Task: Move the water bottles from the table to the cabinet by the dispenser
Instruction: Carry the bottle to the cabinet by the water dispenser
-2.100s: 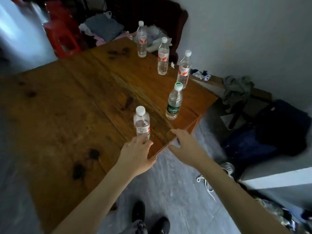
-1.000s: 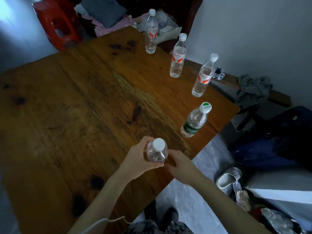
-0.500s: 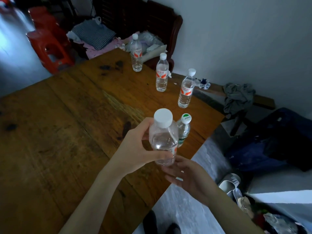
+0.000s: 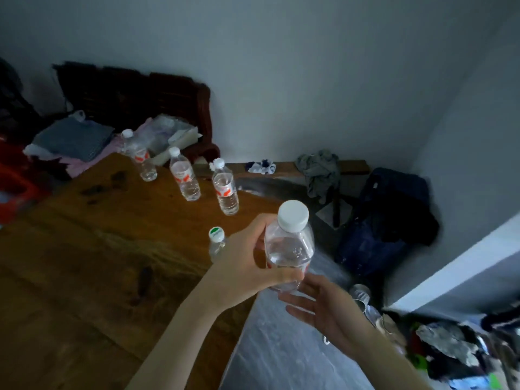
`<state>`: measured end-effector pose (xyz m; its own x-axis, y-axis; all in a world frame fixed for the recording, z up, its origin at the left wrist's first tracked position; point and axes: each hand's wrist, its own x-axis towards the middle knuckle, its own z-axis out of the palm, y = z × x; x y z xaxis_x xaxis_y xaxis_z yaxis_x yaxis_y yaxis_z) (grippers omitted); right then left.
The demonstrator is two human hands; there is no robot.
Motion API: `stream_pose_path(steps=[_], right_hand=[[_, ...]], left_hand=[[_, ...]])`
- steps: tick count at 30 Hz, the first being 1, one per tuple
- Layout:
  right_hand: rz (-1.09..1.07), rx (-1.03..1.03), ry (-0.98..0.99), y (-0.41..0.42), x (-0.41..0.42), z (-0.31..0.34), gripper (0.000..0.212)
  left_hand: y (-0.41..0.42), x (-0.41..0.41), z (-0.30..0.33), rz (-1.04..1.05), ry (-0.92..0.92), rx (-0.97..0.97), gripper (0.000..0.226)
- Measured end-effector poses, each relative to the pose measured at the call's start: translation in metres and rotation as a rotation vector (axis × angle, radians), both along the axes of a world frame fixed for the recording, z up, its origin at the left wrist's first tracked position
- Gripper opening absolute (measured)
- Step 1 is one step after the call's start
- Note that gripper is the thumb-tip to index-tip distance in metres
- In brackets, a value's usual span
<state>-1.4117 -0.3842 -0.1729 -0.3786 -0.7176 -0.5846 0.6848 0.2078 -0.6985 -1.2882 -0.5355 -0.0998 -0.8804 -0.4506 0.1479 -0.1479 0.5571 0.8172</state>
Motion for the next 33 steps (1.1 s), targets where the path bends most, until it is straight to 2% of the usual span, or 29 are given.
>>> stream_pose_path(steps=[9,16,20,24,29,33], right_hand=[[-0.407,-0.044,0.066,0.118,-0.057,0.01,0.037],[-0.733,-0.011,0.096,0.196,-0.048,0.021,0.041],[-0.979,-0.033,0.093,0.234,-0.012,0.045,0.04],[-1.213,-0.008,0.154,0.276,0.039,0.067,0.039],[-1.439,0.065,0.162,0.324,0.108,0.079,0.054],[-1.619,0.061,0.174,0.352,0.173,0.079,0.054]], left_hand=[[0.082,-0.117,0.027,-0.377,0.035,0.029,0.06],[0.156,-0.169,0.049,-0.748,0.06,0.01,0.066],[0.203,-0.188,0.065,-0.97,0.073,0.014,0.067],[0.254,-0.183,0.077,-1.167,0.091,0.1,0.071],[0.322,-0.152,0.08,-1.395,0.065,0.244,0.064],[0.374,-0.114,0.083,-1.58,0.088,0.211,0.069]])
